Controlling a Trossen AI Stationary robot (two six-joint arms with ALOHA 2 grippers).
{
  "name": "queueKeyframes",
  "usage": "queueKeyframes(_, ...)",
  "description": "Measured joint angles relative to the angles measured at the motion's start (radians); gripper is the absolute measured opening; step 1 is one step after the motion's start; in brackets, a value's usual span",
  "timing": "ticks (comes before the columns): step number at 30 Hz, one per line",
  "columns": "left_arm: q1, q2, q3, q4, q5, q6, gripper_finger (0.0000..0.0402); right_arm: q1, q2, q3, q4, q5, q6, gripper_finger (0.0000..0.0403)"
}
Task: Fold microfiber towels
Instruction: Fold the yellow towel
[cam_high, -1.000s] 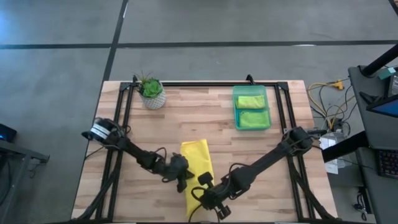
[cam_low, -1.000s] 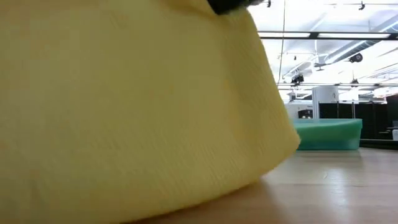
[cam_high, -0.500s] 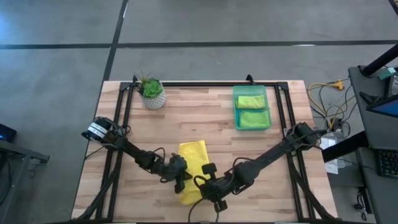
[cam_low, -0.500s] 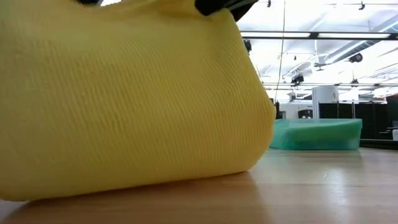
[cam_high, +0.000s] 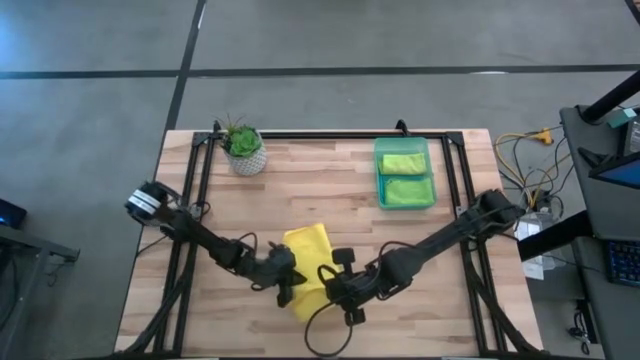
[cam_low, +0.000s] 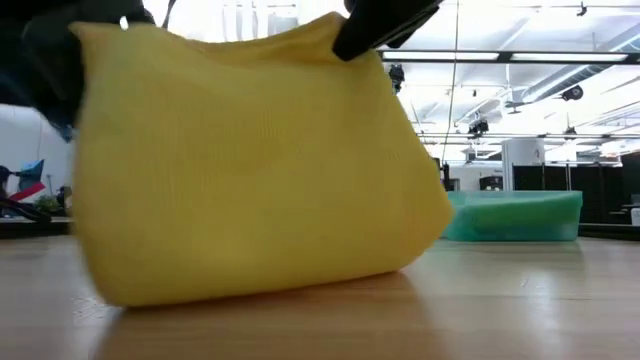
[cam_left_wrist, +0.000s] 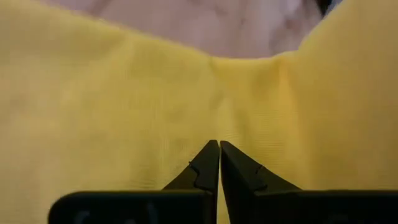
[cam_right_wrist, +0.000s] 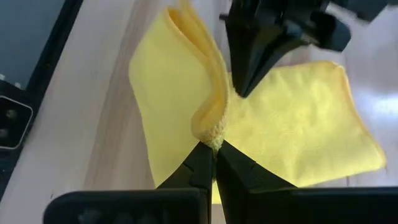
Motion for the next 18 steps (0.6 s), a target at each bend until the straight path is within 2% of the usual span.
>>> queueKeyframes(7, -0.005, -0.153, -0.087, -0.075, -0.054, 0.01, 0.0, -0.041, -0.039, -0.06, 0.038, 0.029, 0.004, 0.0008)
queueKeyframes(13, -0.014, -0.244, -0.149, -0.076, -0.077, -0.03, 0.0, -0.1, -0.04, -0.077, 0.06, 0.029, -0.021, 0.0008)
queueKeyframes(18, -0.072, -0.286, -0.203, -0.115, -0.181, -0.136, 0.0, -0.16, -0.04, -0.084, 0.07, 0.027, -0.072, 0.0008)
